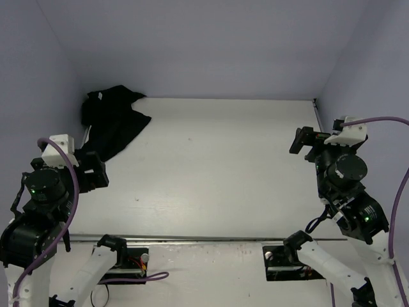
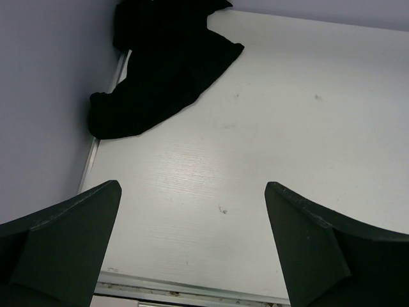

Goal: Fold and stack the t-shirts
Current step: Move the tshirt to the center of the board

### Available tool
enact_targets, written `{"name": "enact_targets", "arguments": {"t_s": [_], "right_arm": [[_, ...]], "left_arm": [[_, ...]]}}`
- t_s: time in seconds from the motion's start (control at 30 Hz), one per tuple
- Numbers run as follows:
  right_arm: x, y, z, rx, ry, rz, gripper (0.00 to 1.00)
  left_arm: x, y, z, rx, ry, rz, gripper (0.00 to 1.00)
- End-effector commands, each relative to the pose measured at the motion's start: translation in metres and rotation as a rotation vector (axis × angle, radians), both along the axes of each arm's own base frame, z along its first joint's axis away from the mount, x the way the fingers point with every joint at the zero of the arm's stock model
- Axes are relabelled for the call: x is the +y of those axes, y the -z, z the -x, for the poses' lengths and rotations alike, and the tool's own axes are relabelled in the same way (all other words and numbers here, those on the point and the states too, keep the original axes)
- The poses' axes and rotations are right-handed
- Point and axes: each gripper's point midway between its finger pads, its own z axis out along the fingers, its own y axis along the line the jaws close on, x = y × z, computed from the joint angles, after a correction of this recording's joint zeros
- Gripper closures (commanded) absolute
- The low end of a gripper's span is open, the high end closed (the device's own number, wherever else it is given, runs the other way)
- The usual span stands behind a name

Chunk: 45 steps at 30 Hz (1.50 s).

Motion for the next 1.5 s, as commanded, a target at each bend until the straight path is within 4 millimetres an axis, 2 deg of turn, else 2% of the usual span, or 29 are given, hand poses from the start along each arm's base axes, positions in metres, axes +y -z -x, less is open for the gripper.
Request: {"name": "enact_targets", "arguments": {"t_s": [0.0,0.1,0.23,0.37,0.47,0.53,0.6,0.7,0.73,0.83,0.93,1.0,1.3,1.4,1.47], "right_arm": [[0.007,-0.026,-0.006,-0.078,-0.022,-0.038,0.00],[0.015,-0.021,-0.008,-0.075,-0.064,-0.032,0.00],[0.020,-0.013,-0.013,-0.056,-0.079,-0.021,0.00],[0.026,-0.005,-0.018,-0.031,-0.092,-0.009,0.00],[0.031,0.005,-0.021,-0.010,-0.108,-0.019,0.00],[0.034,0.011,-0.022,0.002,-0.113,-0.031,0.00],[0.037,0.019,-0.024,0.016,-0.121,-0.040,0.00],[0.039,0.024,-0.026,0.029,-0.121,-0.048,0.00],[0.039,0.026,-0.027,0.034,-0.118,-0.050,0.00],[0.037,0.032,-0.028,0.045,-0.099,-0.057,0.00],[0.036,0.038,-0.029,0.054,-0.085,-0.068,0.00],[0.034,0.040,-0.029,0.057,-0.073,-0.074,0.00],[0.032,0.047,-0.034,0.079,-0.044,-0.058,0.00],[0.035,0.047,-0.037,0.082,-0.047,-0.058,0.00],[0.035,0.041,-0.039,0.077,-0.046,-0.062,0.00]], "left_arm": [[-0.018,0.008,-0.018,0.071,0.081,-0.005,0.05],[-0.026,0.029,-0.042,0.172,0.084,-0.010,0.05],[-0.040,0.064,-0.102,0.331,0.064,-0.031,0.05],[-0.048,0.087,-0.173,0.359,0.021,-0.025,0.11],[-0.037,0.109,-0.221,0.385,-0.076,0.035,0.12],[-0.027,0.136,-0.255,0.433,-0.184,0.100,0.14],[-0.019,0.164,-0.275,0.479,-0.253,0.129,0.17],[-0.017,0.188,-0.301,0.494,-0.305,0.153,0.19],[-0.017,0.189,-0.309,0.487,-0.314,0.160,0.19],[-0.013,0.212,-0.323,0.507,-0.363,0.161,0.19],[-0.014,0.220,-0.333,0.502,-0.388,0.188,0.19],[-0.018,0.220,-0.336,0.494,-0.378,0.205,0.19],[-0.005,0.223,-0.341,0.477,-0.390,0.191,0.19],[-0.011,0.219,-0.340,0.476,-0.363,0.214,0.19],[-0.017,0.202,-0.337,0.453,-0.323,0.236,0.18]]}}
